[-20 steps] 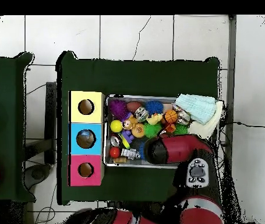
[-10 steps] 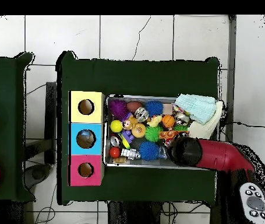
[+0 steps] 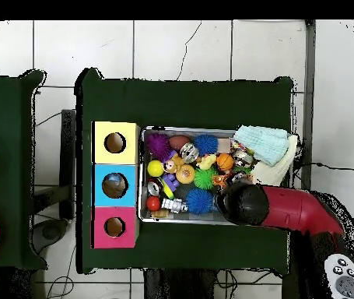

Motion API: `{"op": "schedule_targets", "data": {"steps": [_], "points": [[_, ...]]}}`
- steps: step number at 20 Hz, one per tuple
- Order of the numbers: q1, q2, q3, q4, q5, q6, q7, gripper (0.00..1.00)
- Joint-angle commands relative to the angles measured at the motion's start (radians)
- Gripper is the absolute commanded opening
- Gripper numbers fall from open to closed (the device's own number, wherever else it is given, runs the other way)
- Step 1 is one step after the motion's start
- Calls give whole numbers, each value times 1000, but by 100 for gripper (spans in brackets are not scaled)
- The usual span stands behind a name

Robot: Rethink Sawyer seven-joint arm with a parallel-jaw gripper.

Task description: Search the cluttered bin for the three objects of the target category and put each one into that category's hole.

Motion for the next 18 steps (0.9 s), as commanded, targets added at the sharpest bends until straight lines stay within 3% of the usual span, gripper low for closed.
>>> {"op": "schedule_targets", "data": {"steps": [1,7,18], "points": [[31,-34,109,116,12,143,-159,100],[100,12,38,136,68,169,19,100],[183,232,-119,19,101,9,215,100]]}}
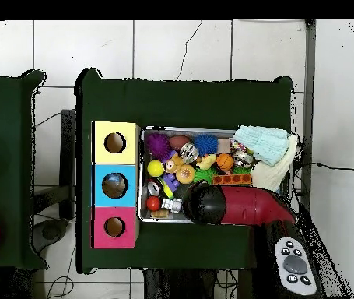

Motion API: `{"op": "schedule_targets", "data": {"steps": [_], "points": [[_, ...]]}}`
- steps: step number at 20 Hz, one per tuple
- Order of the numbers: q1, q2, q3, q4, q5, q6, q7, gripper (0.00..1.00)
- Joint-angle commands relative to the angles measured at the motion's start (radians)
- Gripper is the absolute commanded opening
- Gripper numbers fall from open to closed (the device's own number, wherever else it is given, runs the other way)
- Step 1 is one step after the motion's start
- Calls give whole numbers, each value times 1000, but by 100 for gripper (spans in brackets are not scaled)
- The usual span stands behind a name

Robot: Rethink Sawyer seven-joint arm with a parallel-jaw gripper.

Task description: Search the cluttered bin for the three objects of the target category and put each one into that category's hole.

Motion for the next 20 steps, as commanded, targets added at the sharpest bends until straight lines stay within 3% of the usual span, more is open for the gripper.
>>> {"op": "schedule_targets", "data": {"steps": [1,9,20], "points": [[38,184,-93,-39,36,-49,223,100],[122,375,-197,-140,46,-199,249,100],[148,358,-238,-102,141,-216,170,100]]}}
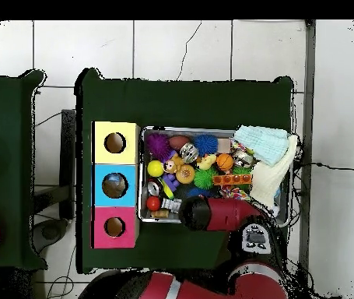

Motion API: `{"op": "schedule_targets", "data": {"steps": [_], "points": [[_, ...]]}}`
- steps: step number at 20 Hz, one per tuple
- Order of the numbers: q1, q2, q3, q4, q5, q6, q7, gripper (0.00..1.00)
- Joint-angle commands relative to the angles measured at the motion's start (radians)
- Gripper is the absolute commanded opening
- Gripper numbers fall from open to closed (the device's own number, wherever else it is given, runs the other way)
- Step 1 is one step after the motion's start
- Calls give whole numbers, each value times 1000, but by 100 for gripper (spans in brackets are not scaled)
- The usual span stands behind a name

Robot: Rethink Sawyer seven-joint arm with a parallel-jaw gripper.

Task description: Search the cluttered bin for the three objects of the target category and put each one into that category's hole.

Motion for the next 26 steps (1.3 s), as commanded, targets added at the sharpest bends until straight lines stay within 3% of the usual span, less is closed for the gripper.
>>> {"op": "schedule_targets", "data": {"steps": [1,6,11,18,26], "points": [[-2,60,-17,-46,74,0,159,100],[-16,19,-19,-36,95,54,107,100],[-68,168,-12,-128,68,-78,88,100],[-197,284,119,-180,56,-133,3,100],[-285,386,213,-302,61,61,-114,100]]}}
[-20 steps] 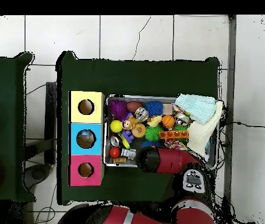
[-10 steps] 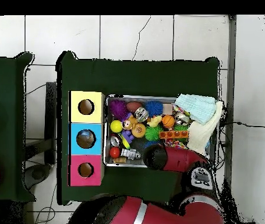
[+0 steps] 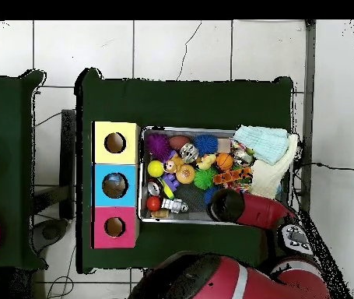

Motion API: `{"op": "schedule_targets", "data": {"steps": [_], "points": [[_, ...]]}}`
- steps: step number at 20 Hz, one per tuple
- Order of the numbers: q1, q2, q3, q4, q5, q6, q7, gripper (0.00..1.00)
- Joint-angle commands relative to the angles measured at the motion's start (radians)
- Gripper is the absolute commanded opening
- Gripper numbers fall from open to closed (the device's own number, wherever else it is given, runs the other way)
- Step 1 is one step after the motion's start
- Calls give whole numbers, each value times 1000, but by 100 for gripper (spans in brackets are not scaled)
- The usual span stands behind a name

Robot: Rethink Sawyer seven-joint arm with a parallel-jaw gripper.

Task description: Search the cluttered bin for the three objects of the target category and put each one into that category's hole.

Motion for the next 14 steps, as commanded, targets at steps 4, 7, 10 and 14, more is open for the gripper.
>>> {"op": "schedule_targets", "data": {"steps": [4,7,10,14], "points": [[-124,317,210,-226,-35,73,-139,0],[-96,310,189,-236,-67,62,-122,0],[-66,303,165,-246,-110,32,-102,0],[-10,296,111,-244,-133,-26,-7,0]]}}
